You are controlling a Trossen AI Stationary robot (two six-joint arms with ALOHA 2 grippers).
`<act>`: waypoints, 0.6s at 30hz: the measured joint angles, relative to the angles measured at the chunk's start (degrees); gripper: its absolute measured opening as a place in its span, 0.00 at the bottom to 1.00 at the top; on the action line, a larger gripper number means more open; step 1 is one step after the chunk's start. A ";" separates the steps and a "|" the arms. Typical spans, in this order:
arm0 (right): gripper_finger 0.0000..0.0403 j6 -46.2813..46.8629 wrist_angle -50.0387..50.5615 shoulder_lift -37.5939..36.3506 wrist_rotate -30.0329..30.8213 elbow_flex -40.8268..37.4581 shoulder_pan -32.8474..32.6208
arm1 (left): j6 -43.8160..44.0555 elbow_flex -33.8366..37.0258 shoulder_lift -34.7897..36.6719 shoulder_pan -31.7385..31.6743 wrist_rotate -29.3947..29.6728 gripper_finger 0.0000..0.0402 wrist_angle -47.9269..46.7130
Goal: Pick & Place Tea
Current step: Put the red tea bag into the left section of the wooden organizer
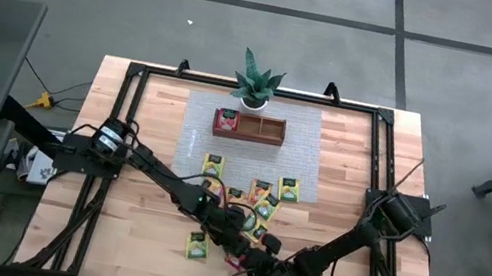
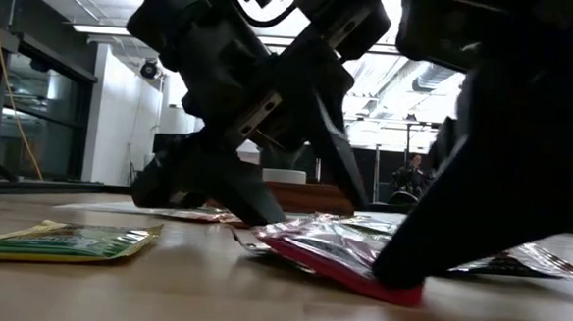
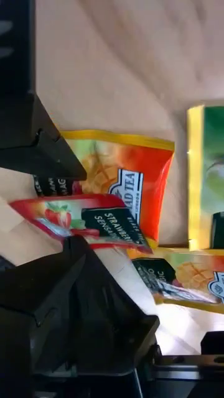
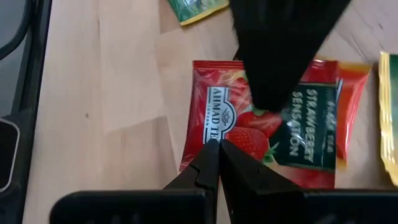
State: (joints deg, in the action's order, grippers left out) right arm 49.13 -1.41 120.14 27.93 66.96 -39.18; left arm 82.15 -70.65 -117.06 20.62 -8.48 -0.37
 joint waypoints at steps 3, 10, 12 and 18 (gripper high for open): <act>0.03 -0.19 -0.20 0.00 -0.73 0.00 0.65 | 0.44 -0.01 -0.17 0.00 0.23 0.50 0.44; 0.03 -0.66 -0.46 0.00 -1.36 0.00 0.53 | -1.22 0.04 -0.33 -1.43 -0.32 0.50 0.91; 0.03 -0.44 -0.48 0.00 -1.51 0.00 0.21 | -2.04 -0.11 -0.39 -1.68 -0.67 0.50 1.02; 0.03 -0.58 -0.64 -0.04 -2.71 0.02 -0.36 | -5.80 -2.12 -0.70 -2.30 -0.05 0.50 -0.36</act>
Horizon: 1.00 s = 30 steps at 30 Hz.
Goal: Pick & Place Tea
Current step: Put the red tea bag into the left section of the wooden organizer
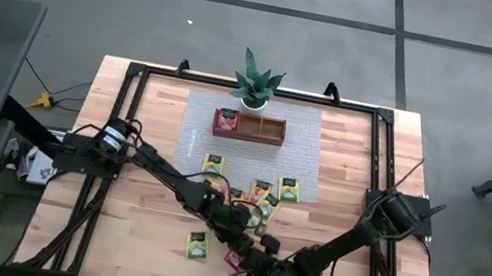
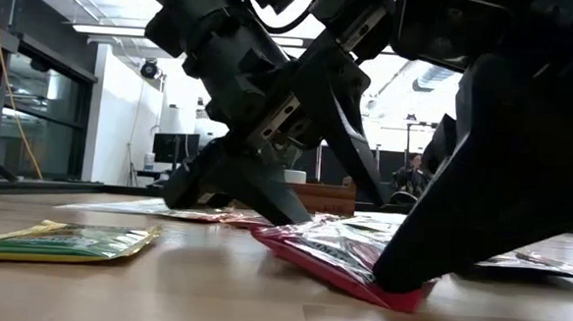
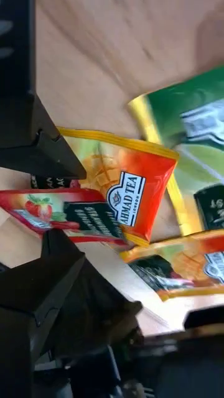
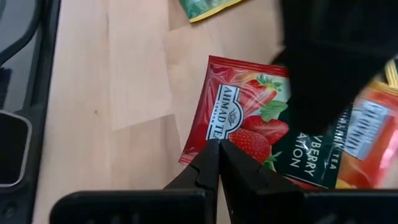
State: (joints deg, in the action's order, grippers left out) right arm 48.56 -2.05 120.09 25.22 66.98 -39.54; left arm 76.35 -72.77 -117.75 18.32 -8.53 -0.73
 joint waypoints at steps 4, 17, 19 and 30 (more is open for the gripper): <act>0.03 0.00 -0.08 -0.02 -0.55 0.00 -0.41 | -0.73 -0.18 0.00 -1.25 -0.04 0.50 0.11; 0.03 -0.02 -0.55 -0.04 -0.70 0.00 -0.49 | -1.62 -0.30 0.00 -1.46 -4.88 0.37 0.31; 0.03 -0.02 -0.61 -0.04 -0.71 0.00 -0.49 | -1.71 -0.31 0.00 -1.48 -5.37 0.34 0.37; 0.03 0.00 -0.74 -0.04 -0.73 0.00 -0.49 | -2.82 -0.33 0.02 -1.48 -7.00 0.11 -1.44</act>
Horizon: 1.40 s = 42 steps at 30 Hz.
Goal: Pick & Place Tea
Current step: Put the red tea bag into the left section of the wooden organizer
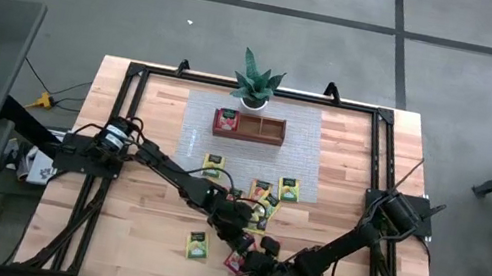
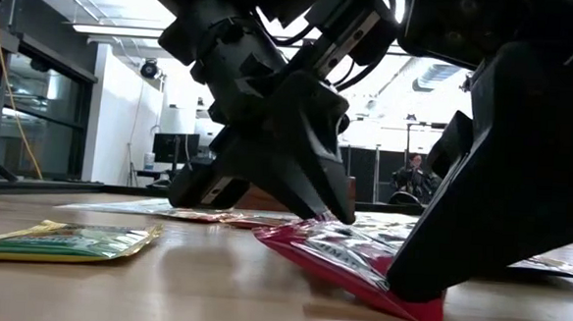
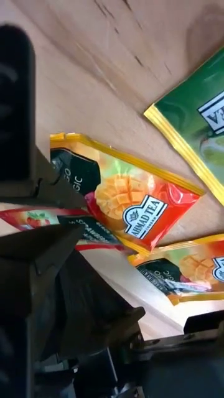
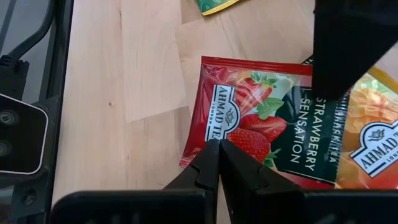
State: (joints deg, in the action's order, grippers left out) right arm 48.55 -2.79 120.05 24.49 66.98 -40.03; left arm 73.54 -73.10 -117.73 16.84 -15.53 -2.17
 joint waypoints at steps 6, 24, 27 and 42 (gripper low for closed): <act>0.03 0.27 -0.03 0.00 -0.18 0.00 0.00 | -1.91 -0.02 0.04 0.03 -0.20 0.01 -0.06; 0.03 -3.57 0.02 -7.16 -2.45 -0.04 -0.04 | -4.36 -0.04 0.13 0.04 2.37 0.00 -0.92; 0.03 -3.82 3.09 -10.61 0.10 -0.04 -0.01 | -4.88 -0.04 0.14 0.04 2.92 0.00 -0.76; 0.03 -3.90 24.41 -29.98 4.13 -0.02 -0.15 | -15.16 -0.08 10.07 0.04 14.89 0.00 -3.06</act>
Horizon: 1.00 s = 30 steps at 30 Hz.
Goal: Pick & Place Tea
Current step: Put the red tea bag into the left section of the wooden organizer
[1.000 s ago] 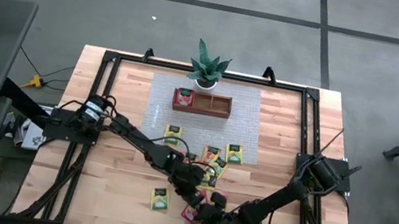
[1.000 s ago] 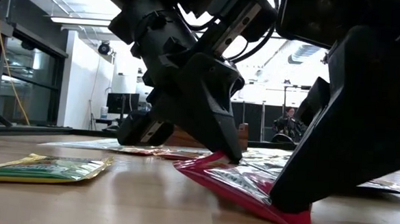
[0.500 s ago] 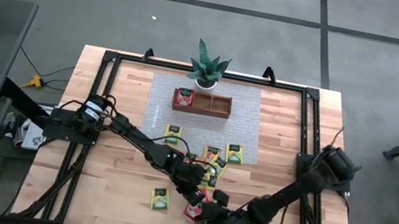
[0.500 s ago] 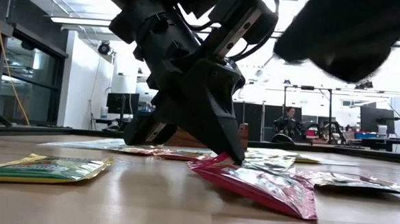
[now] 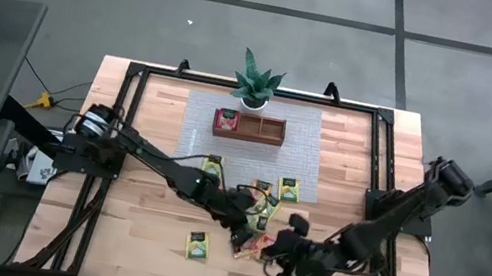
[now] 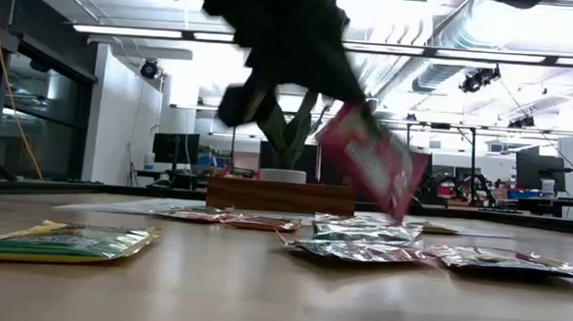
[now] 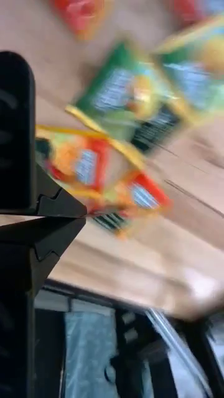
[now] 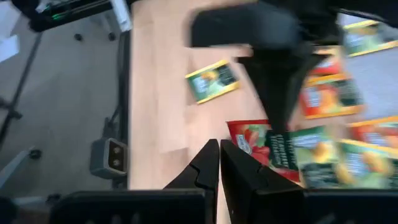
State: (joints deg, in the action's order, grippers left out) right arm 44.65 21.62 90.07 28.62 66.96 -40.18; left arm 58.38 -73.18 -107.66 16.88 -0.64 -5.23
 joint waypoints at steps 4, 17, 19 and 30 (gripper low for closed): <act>0.03 0.34 6.35 -4.51 3.08 0.00 0.00 | -6.42 0.22 4.22 0.00 6.93 0.00 -5.16; 0.03 7.67 -4.41 -26.61 5.09 -24.25 0.06 | -30.41 0.03 16.48 -3.64 28.46 0.00 -8.89; 0.03 7.99 -8.08 -30.43 4.25 -28.81 0.18 | -35.15 0.01 17.47 -4.99 31.65 0.00 -8.42; 0.03 4.14 -13.38 -42.13 -4.20 -38.16 6.24 | -41.58 0.10 19.42 -18.73 29.04 0.00 -19.92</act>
State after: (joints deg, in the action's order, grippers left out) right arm 48.79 8.24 47.94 24.42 28.80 -33.95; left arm 16.80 -73.08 -88.24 -1.85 28.41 -25.15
